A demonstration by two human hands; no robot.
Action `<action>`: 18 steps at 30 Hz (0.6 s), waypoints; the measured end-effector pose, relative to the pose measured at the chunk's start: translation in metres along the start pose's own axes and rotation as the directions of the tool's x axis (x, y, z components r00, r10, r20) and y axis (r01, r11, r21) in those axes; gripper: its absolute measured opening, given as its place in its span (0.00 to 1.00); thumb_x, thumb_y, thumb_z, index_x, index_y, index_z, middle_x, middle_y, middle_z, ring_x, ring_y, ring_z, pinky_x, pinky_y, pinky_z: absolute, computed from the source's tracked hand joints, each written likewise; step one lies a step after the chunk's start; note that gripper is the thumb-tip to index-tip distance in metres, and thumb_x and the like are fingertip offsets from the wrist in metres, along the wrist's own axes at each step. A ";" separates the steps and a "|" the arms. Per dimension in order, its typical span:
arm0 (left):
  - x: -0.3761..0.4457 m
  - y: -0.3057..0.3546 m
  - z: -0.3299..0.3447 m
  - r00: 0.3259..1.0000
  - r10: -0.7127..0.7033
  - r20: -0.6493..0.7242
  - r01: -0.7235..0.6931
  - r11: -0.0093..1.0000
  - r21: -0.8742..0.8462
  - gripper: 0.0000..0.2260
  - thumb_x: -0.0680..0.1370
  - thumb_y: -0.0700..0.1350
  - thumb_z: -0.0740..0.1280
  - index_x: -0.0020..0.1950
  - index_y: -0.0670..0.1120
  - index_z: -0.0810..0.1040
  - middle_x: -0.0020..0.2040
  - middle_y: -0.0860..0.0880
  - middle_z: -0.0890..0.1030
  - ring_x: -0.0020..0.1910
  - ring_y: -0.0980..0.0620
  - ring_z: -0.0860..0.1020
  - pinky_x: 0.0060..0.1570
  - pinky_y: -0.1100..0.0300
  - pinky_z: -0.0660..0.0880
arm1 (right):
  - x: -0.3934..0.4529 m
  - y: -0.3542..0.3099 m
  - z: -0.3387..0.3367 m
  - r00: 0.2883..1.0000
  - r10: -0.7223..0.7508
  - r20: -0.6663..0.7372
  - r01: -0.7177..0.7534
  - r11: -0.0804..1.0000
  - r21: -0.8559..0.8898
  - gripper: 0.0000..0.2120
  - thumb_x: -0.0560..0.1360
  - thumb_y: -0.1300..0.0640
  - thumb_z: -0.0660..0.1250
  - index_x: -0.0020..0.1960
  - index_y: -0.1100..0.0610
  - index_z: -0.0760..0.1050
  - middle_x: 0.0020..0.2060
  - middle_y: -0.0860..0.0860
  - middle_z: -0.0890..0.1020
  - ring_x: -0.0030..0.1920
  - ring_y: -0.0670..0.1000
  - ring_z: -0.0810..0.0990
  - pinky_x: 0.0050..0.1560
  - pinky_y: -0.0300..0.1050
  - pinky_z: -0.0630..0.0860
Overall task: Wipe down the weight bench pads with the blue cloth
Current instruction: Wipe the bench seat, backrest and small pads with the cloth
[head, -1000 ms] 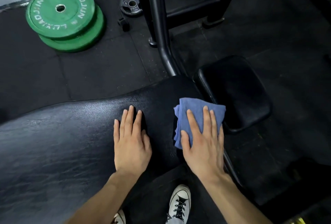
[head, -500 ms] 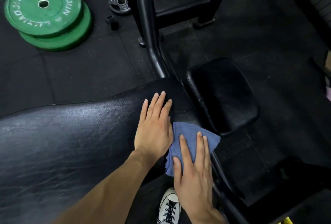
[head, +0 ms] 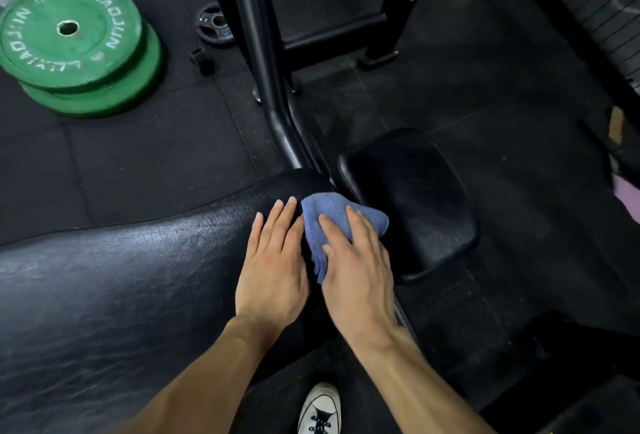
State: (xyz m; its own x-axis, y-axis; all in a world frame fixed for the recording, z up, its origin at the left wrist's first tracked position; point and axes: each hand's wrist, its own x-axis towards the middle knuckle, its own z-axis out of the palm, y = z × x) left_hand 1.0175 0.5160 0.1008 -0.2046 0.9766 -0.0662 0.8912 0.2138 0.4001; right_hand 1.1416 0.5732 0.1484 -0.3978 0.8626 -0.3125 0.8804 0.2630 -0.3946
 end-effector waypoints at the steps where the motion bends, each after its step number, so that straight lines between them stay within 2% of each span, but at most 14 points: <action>1: 0.001 -0.001 0.001 1.000 0.000 -0.001 0.000 1.000 0.010 0.28 0.80 0.46 0.51 0.81 0.43 0.62 0.84 0.44 0.58 0.84 0.48 0.50 0.82 0.43 0.50 | 0.005 -0.003 -0.009 1.000 -0.012 -0.019 0.012 1.000 0.006 0.30 0.82 0.54 0.66 0.82 0.46 0.61 0.83 0.54 0.55 0.81 0.57 0.59 0.77 0.55 0.65; 4: 0.002 -0.001 0.002 1.000 -0.009 -0.014 0.009 1.000 0.008 0.29 0.78 0.44 0.52 0.80 0.42 0.64 0.83 0.44 0.59 0.84 0.47 0.51 0.81 0.43 0.52 | 0.016 0.001 -0.032 0.989 -0.059 -0.133 0.061 0.998 0.012 0.28 0.82 0.53 0.64 0.81 0.46 0.62 0.83 0.55 0.57 0.81 0.57 0.60 0.74 0.56 0.70; 7: 0.001 -0.001 0.003 0.999 -0.010 -0.036 0.009 1.000 -0.013 0.28 0.78 0.42 0.52 0.80 0.43 0.65 0.84 0.45 0.58 0.84 0.48 0.51 0.81 0.43 0.52 | 0.027 0.017 -0.045 0.972 -0.068 -0.223 0.079 0.996 0.040 0.27 0.83 0.50 0.58 0.82 0.46 0.60 0.82 0.54 0.56 0.81 0.56 0.59 0.72 0.59 0.73; 8: 0.001 -0.001 0.002 0.999 -0.009 -0.038 0.009 1.000 -0.009 0.28 0.79 0.43 0.51 0.80 0.43 0.64 0.84 0.45 0.58 0.84 0.48 0.51 0.81 0.43 0.53 | 0.031 0.023 -0.045 0.972 -0.060 -0.228 0.065 0.998 0.017 0.27 0.83 0.47 0.54 0.82 0.46 0.60 0.83 0.55 0.56 0.81 0.56 0.58 0.74 0.61 0.70; 10: 0.001 -0.001 0.002 0.999 -0.008 -0.034 0.009 1.000 0.017 0.29 0.78 0.43 0.51 0.80 0.43 0.64 0.84 0.45 0.58 0.84 0.48 0.51 0.81 0.42 0.54 | 0.040 0.036 -0.037 0.986 -0.026 -0.167 0.013 0.996 -0.083 0.28 0.83 0.42 0.46 0.83 0.45 0.56 0.84 0.55 0.52 0.84 0.57 0.49 0.80 0.66 0.56; 12: 0.001 -0.001 0.002 1.000 -0.008 -0.025 0.009 1.000 0.030 0.29 0.78 0.43 0.51 0.81 0.43 0.63 0.84 0.45 0.57 0.84 0.48 0.50 0.80 0.42 0.55 | 0.045 0.046 -0.021 0.995 -0.006 -0.095 -0.013 0.980 -0.198 0.29 0.83 0.40 0.42 0.83 0.41 0.48 0.85 0.54 0.45 0.84 0.56 0.40 0.81 0.68 0.45; 15: 0.002 -0.001 0.002 1.000 -0.013 -0.013 0.013 0.999 0.042 0.30 0.78 0.44 0.51 0.81 0.44 0.62 0.84 0.45 0.56 0.84 0.48 0.50 0.80 0.42 0.55 | 0.050 0.050 -0.007 0.992 -0.009 -0.129 -0.028 0.958 -0.286 0.28 0.82 0.39 0.36 0.82 0.37 0.39 0.84 0.54 0.42 0.83 0.58 0.37 0.80 0.70 0.46; 18: 0.002 -0.001 0.003 1.000 -0.020 0.001 0.020 0.999 0.050 0.29 0.78 0.44 0.52 0.81 0.45 0.62 0.84 0.45 0.56 0.84 0.48 0.49 0.80 0.42 0.55 | 0.059 0.046 -0.004 0.990 0.014 -0.139 -0.057 0.949 -0.309 0.28 0.82 0.40 0.36 0.82 0.36 0.39 0.84 0.55 0.43 0.83 0.60 0.38 0.79 0.72 0.48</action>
State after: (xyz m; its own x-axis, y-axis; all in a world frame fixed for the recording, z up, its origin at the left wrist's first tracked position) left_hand 1.0173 0.5175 0.0979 -0.2220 0.9722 -0.0751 0.9060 0.2341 0.3527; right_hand 1.1596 0.6383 0.1155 -0.3455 0.9180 -0.1949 0.9383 0.3340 -0.0901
